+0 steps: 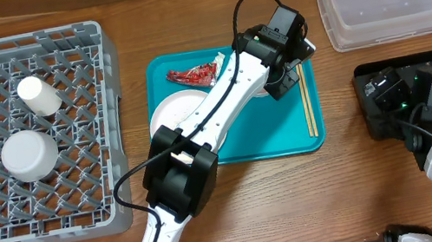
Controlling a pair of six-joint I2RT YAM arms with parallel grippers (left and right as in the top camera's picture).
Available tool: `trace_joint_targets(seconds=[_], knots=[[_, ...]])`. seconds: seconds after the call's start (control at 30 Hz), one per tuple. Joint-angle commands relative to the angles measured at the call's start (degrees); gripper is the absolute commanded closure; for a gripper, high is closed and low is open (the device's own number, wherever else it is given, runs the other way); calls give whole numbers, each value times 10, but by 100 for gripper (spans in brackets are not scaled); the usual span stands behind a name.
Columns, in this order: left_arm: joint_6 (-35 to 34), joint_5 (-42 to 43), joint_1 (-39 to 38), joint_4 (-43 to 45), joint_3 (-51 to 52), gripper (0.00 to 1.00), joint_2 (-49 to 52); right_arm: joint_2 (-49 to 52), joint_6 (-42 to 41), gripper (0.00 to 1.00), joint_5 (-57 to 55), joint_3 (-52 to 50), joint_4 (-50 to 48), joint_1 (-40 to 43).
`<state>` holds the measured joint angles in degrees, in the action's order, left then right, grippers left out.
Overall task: Sort waste into correct bins and load items into the dishwasher
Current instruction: 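Move the left gripper to the pink saucer and grasp its rim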
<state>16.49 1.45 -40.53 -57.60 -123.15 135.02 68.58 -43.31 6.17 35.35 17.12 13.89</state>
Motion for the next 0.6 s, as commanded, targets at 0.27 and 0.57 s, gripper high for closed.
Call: trace_joint_targets(seconds=[0.27,0.57], knots=[[14,5,-1,-25,-3,59,47,-6,0,0,1,14,-3,1],[-3,5,0,-24,-4,79,47,-6,0,0,1,14,-3,1]])
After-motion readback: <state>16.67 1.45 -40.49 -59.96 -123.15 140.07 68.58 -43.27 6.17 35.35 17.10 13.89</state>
